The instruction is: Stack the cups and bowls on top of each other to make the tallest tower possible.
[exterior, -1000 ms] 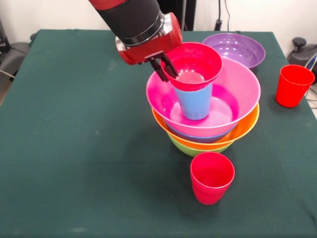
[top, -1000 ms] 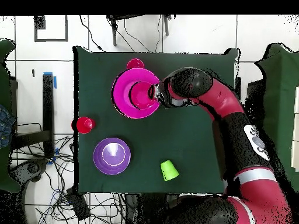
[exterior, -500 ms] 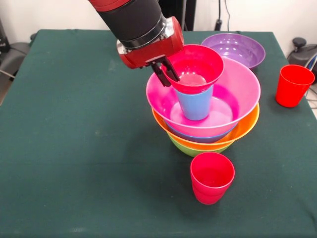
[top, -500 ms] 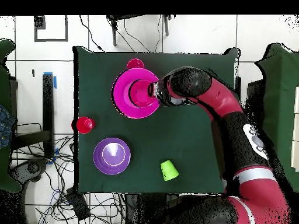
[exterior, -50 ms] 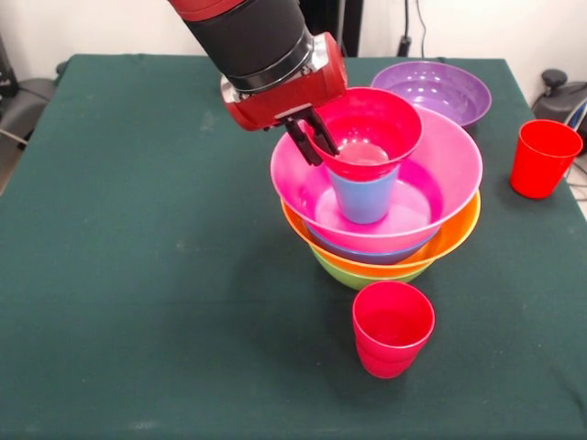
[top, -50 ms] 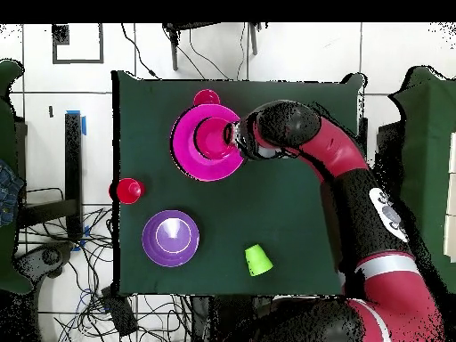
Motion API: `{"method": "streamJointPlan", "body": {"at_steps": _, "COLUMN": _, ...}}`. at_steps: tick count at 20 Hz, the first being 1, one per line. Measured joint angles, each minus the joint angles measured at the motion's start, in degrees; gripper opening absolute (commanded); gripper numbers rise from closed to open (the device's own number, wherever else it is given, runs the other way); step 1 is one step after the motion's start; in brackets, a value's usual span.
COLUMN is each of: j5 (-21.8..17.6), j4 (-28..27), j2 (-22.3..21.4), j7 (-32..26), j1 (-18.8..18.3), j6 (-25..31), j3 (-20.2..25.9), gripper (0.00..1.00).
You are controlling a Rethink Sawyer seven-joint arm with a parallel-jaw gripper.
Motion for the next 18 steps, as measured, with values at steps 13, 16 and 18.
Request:
{"method": "streamJointPlan", "body": {"at_steps": 13, "j5": -0.26, "j4": 0.00, "j2": 0.01, "j7": 0.00, "j1": -0.01, "j6": -1.10, "j3": 0.96, "gripper": 0.00}}
{"method": "streamJointPlan", "body": {"at_steps": 16, "j5": -0.36, "j4": 0.00, "j2": 0.00, "j7": 0.00, "j1": -0.01, "j6": -1.10, "j3": 0.96, "gripper": 0.00}}
{"method": "streamJointPlan", "body": {"at_steps": 18, "j5": -0.42, "j4": 0.00, "j2": 0.00, "j7": 0.00, "j1": -0.01, "j6": -1.10, "j3": 0.96, "gripper": 0.00}}
